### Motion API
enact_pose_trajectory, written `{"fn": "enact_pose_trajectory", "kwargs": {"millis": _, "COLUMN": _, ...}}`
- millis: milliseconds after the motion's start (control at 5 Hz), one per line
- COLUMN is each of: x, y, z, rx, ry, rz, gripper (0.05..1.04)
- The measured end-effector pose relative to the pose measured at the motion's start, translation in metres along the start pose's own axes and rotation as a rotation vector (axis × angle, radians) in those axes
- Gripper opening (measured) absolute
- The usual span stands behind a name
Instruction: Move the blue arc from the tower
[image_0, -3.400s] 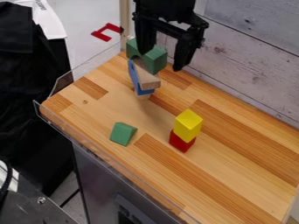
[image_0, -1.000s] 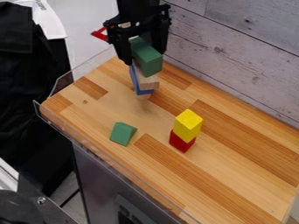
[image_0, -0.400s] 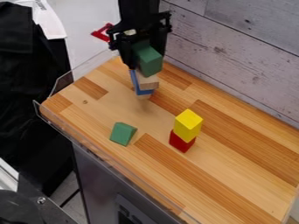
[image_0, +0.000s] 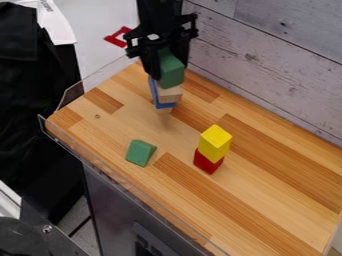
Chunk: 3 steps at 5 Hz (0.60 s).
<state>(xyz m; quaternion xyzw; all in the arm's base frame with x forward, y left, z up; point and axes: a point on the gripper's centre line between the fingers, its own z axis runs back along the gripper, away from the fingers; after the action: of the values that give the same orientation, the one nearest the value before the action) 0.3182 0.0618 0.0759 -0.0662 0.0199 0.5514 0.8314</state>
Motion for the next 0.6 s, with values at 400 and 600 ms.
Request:
{"fn": "enact_pose_trajectory", "kwargs": {"millis": 400, "x": -0.018, "y": -0.011, "z": 0.025, "rx": -0.045, "ry": -0.049, "rz": -0.005, "gripper": 0.592}}
{"fn": "enact_pose_trajectory", "kwargs": {"millis": 600, "x": -0.051, "y": -0.019, "z": 0.018, "rx": -0.018, "ry": -0.075, "rz": -0.025, "gripper": 0.592}}
